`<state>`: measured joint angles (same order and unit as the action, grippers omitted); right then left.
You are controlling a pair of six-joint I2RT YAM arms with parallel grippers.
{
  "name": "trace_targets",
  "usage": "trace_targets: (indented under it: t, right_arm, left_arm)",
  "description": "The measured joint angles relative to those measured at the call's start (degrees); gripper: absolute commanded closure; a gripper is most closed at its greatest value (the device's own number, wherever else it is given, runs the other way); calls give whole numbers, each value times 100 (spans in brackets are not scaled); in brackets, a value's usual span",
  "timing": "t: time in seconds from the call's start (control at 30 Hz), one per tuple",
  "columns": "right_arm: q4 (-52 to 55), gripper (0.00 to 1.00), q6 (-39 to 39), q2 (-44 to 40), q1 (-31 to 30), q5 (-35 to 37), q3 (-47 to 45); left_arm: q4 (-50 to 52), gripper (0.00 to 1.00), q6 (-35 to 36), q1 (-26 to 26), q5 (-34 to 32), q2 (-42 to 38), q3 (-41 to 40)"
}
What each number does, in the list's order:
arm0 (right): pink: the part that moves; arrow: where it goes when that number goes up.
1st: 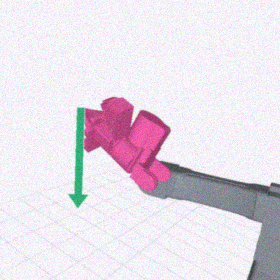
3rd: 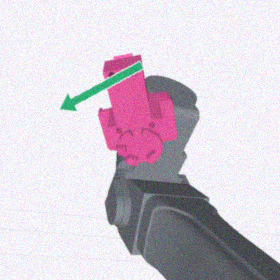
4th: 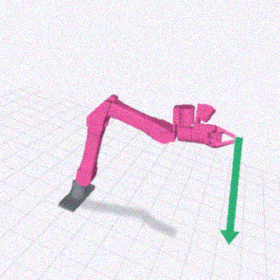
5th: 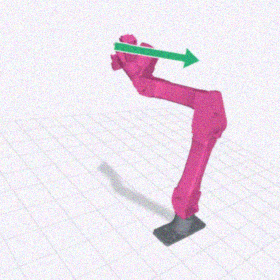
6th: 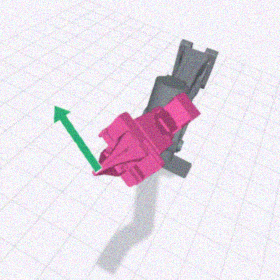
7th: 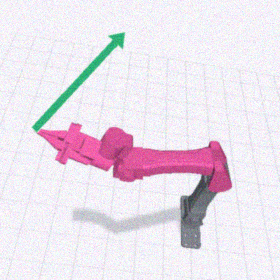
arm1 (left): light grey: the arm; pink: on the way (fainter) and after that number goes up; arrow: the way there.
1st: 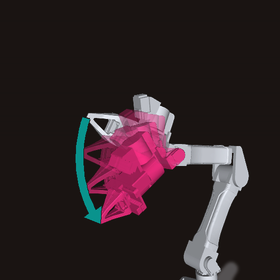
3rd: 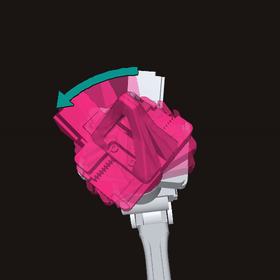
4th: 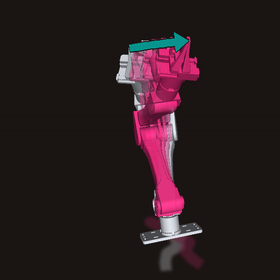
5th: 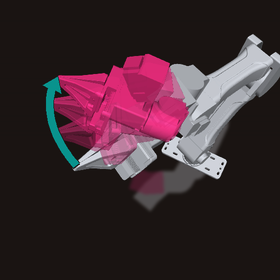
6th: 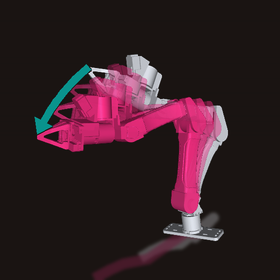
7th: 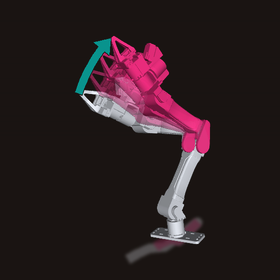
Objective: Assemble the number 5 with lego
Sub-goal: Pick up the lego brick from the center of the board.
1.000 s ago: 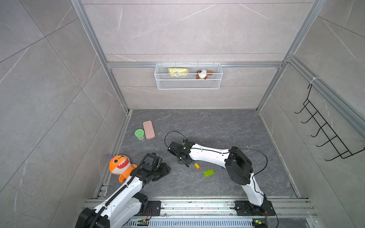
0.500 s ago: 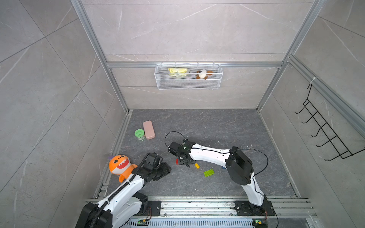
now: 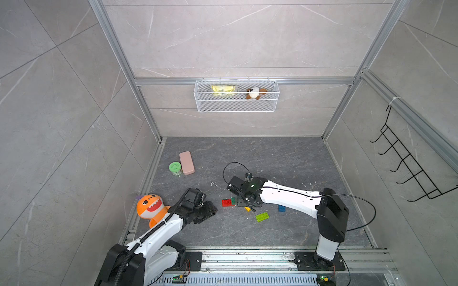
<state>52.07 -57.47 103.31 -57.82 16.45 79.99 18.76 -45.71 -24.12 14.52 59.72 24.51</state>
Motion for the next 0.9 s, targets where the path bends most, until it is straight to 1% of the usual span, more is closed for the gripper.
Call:
trace_targets:
  t: [0.17, 0.33, 0.53, 0.67, 0.9]
  right_arm:
    - [258, 17, -560, -468, 22, -48, -522]
    - [284, 18, -1235, -774, 55, -291, -1119]
    - [-149, 19, -1917, -938, 160, -717, -1919]
    - [-544, 20, -2201, -938, 205, -929, -2170]
    - [-1115, 21, -2450, -925, 269, -1141, -2236]
  left_arm:
    - [-70, 41, 57, 0, 105, 120, 2]
    - [-127, 41, 94, 0, 131, 227, 2]
    - [-127, 41, 120, 0, 214, 234, 2]
    - [-127, 41, 125, 0, 214, 229, 2]
    - [-120, 41, 133, 0, 212, 79, 0]
